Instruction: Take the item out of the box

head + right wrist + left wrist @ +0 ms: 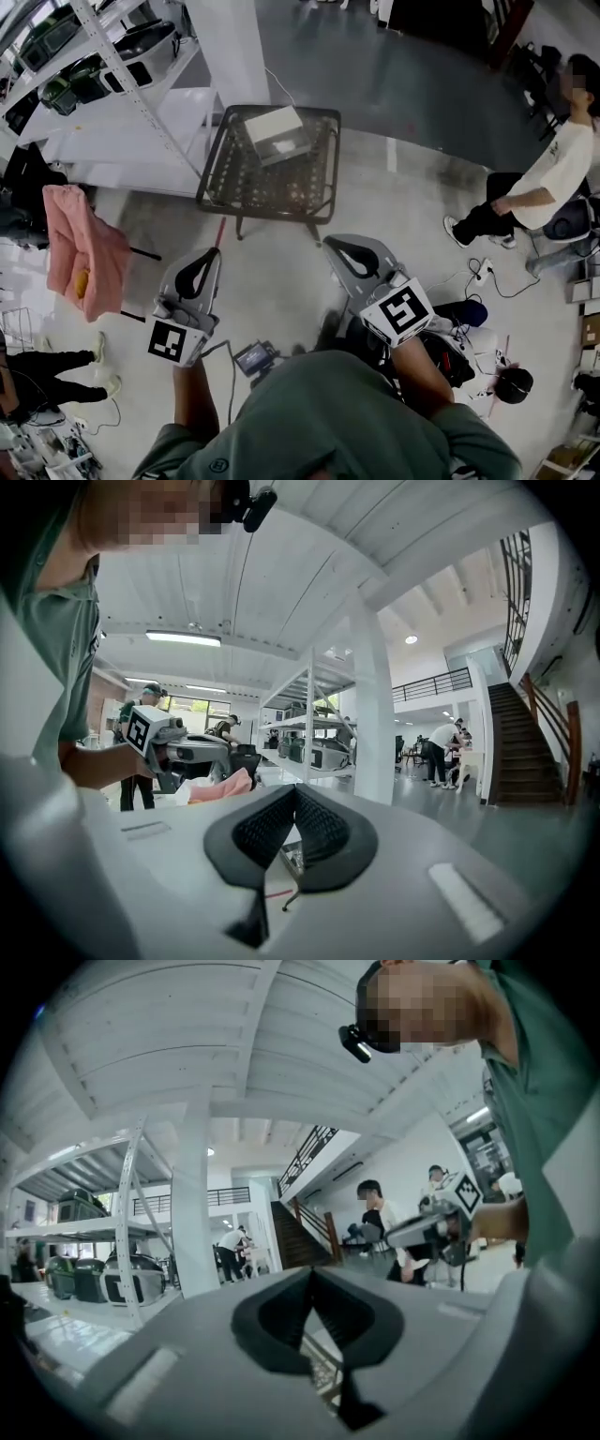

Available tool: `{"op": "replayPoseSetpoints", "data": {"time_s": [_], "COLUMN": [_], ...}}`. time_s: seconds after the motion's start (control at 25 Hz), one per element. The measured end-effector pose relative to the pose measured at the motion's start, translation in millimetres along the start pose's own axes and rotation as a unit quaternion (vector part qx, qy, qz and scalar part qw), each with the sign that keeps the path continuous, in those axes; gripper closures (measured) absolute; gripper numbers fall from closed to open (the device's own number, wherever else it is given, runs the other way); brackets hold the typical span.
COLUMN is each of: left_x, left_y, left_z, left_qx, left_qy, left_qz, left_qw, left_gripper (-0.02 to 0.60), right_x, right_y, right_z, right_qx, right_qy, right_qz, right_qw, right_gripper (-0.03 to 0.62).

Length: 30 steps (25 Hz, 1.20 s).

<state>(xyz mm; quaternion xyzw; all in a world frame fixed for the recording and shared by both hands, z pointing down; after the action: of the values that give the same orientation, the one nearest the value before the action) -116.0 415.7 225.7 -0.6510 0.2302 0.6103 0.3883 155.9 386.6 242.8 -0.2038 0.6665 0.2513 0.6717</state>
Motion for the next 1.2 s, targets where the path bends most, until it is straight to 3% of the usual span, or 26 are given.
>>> {"op": "replayPoseSetpoints", "data": {"time_s": [0.36,0.6,0.88,1.2], "left_x": [3.6,-12.2,-46.0,-60.1], "left_y": [24.8,63.0,149.1,256.9], "left_z": [-77.2,-107.9,-141.4,-168.6], "left_qx": [0.022,0.018,-0.032,-0.091], "left_qy": [0.012,0.028,0.005,-0.037], "left_qz": [-0.028,-0.02,0.001,0.006], "left_qw": [0.9993,0.9993,0.9995,0.9952], "left_gripper": [0.578,0.578,0.578,0.578], "right_x": [-8.1,-20.7,-23.9,-10.5], "right_y": [-89.7,-117.7,-135.6,-130.3], "right_z": [-45.0,-82.0,-154.5,-248.1], "right_qx": [0.039,0.042,-0.013,-0.065], "right_qy": [-0.019,-0.005,0.016,0.025], "right_qz": [-0.005,-0.023,-0.009,0.007], "right_qw": [0.999,0.999,1.0,0.998], "right_gripper": [0.588,0.588,0.587,0.588]}}
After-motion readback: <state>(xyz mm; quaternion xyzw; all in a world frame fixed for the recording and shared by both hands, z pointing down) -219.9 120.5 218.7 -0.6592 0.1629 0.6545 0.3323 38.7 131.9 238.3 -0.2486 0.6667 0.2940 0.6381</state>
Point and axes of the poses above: the fingertips, and each gripper's own axes: z backward along the fingers, y to its left, x out of its top, the point moved 8 cm from there along z, backward along the fingers, and after that the axes turned 6 degrees about -y, right-handed, at the moved point
